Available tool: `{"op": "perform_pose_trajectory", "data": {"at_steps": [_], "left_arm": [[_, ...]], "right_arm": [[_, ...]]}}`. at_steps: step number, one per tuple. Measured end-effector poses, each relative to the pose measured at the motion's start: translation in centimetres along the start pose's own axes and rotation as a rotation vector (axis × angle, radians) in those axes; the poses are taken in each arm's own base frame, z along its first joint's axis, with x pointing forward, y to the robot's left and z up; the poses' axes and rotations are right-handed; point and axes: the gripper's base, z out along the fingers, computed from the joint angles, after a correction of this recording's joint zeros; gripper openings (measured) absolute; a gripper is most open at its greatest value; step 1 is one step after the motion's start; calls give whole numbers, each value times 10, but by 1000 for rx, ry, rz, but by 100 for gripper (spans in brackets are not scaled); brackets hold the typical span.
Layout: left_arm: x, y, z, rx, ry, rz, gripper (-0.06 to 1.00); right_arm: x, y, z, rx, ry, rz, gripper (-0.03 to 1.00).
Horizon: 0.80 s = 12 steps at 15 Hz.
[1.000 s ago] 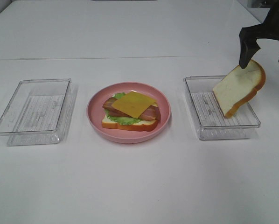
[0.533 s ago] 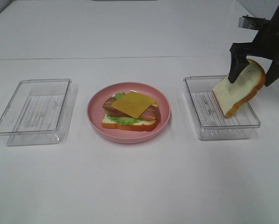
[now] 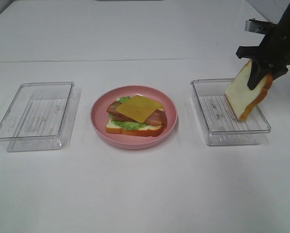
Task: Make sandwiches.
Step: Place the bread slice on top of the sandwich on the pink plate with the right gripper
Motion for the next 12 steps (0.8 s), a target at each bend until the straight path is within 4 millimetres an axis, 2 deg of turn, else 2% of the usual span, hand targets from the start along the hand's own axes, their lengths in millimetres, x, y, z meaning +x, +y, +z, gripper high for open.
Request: {"op": "perform_pose_trajectory", "data": {"at_steps": [1,3,4,6,7,8,10,11,12], "left_arm": [[0,0,0,0,0,0,99],[0,0,0,0,0,0,99],[0,0,0,0,0,0,99],[0,0,0,0,0,0,99],[0,0,0,0,0,0,99],[0,0,0,0,0,0,99],[0,0,0,0,0,0,99],[0,0,0,0,0,0,99],[0,0,0,0,0,0,99]], "right_arm": [[1,2,-21,15,-52,-11,23],[3,7,-50,28,-128,-16,23],[5,11,-74,31,-204,-9,23],[22,20,-118,23,-309,18,23],[30,26,-135,-2,-350,31,23],[34,29,-143,-15,-370,31,23],[55,41,-172,-82,-438,25,23],[86,53,-185,-166,-443,28,23],[93,55,-186,-185,-440,29,23]]}}
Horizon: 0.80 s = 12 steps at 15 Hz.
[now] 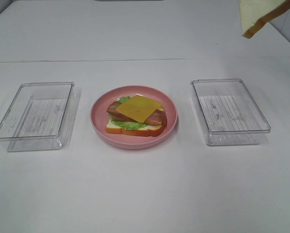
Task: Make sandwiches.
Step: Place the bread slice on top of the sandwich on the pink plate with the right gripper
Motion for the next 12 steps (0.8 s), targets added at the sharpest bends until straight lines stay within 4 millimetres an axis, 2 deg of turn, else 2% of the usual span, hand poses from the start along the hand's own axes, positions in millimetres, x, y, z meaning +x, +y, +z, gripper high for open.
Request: {"op": "perform_pose_trajectory", "data": {"at_steps": [1,3,5,7,10,11,12], "left_arm": [[0,0,0,0,0,0,99],[0,0,0,0,0,0,99],[0,0,0,0,0,0,99],[0,0,0,0,0,0,99],[0,0,0,0,0,0,99],[0,0,0,0,0,0,99],[0,0,0,0,0,0,99]], "right_arm": [[15,5,-8,-29,6,10,23],[44,8,-9,-86,58,30,23],[66,11,6,-207,133,23,23],[78,15,23,-350,183,23,23],[89,21,56,-616,173,72,23],[88,29,86,-669,196,64,23],[90,35,104,-682,228,58,23]]}}
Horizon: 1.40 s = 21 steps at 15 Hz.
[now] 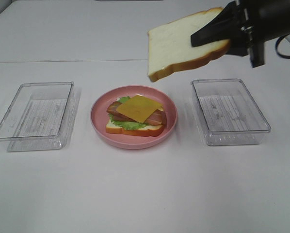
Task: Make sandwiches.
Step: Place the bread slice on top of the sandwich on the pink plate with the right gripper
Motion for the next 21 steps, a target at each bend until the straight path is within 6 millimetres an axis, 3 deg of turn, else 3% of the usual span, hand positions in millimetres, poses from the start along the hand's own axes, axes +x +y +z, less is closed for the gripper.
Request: {"op": "perform_pose_trajectory", "data": {"at_steps": [2,9,13,18,21], "left_arm": [[0,0,0,0,0,0,99],[0,0,0,0,0,0,99],[0,0,0,0,0,0,99],[0,0,0,-1,0,0,99],[0,0,0,-1,0,0,99]], "right_arm": [[-6,-17,36,-18,42,0,23],[-26,-72,112,-171,35,45,23],[-40,-90,128,-188,-6,76,23],[-33,-103,153,-139,5,115,23],[-33,-105,159,-102,-12,118,23]]}}
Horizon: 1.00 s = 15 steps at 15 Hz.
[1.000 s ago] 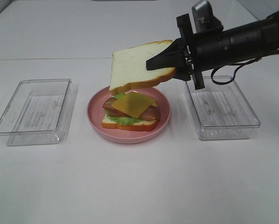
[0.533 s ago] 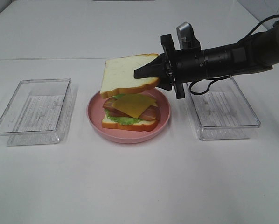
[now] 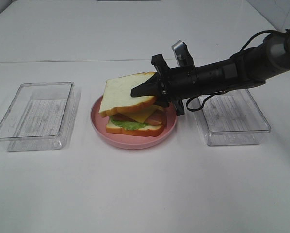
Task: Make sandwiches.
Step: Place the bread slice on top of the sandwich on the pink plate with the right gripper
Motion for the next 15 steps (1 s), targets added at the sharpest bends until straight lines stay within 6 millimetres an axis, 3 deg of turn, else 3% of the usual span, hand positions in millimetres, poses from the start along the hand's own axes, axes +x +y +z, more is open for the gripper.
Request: {"op": "perform_pose_trajectory", "data": {"at_steps": [13,15], "left_arm": [[0,0,0,0,0,0,99],[0,0,0,0,0,0,99]], "right_arm": [[2,-7,1,85,15,129,23],[2,-7,1,84,15,131,32]]}}
